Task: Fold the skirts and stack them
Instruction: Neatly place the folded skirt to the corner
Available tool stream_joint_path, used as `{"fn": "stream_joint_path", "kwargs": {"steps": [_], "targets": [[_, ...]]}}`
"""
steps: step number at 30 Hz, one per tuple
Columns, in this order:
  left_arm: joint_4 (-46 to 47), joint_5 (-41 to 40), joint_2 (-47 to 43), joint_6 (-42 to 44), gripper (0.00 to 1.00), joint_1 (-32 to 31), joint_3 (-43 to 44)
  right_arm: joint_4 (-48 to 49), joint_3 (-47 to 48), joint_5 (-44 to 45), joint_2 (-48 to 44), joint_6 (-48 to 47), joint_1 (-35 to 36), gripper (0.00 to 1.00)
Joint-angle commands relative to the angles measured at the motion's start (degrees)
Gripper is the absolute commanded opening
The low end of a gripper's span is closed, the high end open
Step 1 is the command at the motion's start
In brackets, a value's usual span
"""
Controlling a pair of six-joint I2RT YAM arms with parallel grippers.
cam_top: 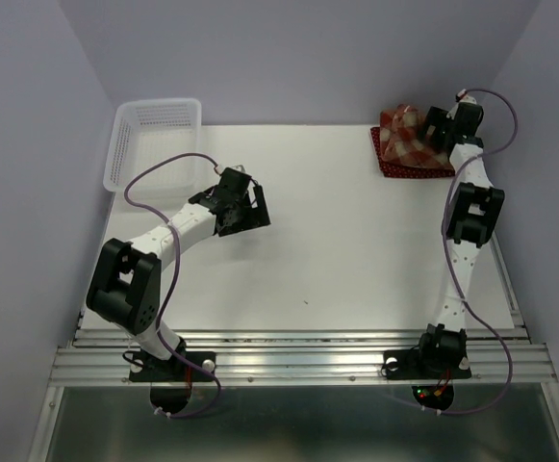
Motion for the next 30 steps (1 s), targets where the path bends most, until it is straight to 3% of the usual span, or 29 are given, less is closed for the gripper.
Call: {"fn": "stream_joint_path", "kwargs": {"steps": [1,5,10,13,17,20,23,30], "targets": [[-0.90,-0.50,-2.03,1.07,0.99,0.19,0.45,1.92,2.37,4.34,1.63,6.52,-3.32,1.00],[-0.90,-0.68,-2.91,1.86,0.99,0.19,0.27,4.11,-0.17,-8.89,-1.17,5.83,-3.93,1.00],[0.42,-0.68,-4.49,2.65,0.99,0.19,-0.16,5.18,-5.61,-13.96,-11.27,5.30,-2.71,1.00],[1.91,-0.94,-6.86,2.83,0.99,0.19,-1.22,3.78,-7.91,-10.02,-18.55,2.59,-0.17,1.00],[3.50,-3.56,-11.95,2.83,0.99,0.19,-3.85,3.68,-14.74,6.82,-28.13,0.73,3.88,1.00],[4.46,-7.16,-17.12,3.18,0.99,0.37,-6.48,3.60,-21.67,15.02,-36.21,5.19,3.89,1.00],[6.66,-9.12,-21.97,3.36,0.99,1.77,-9.30,3.86,-29.77,16.28,-43.96,9.60,3.89,1.00],[10.35,-14.30,-33.49,0.46,0.99,7.13,-14.22,8.24,-61.13,9.87,-72.26,17.16,4.42,1.00]]}}
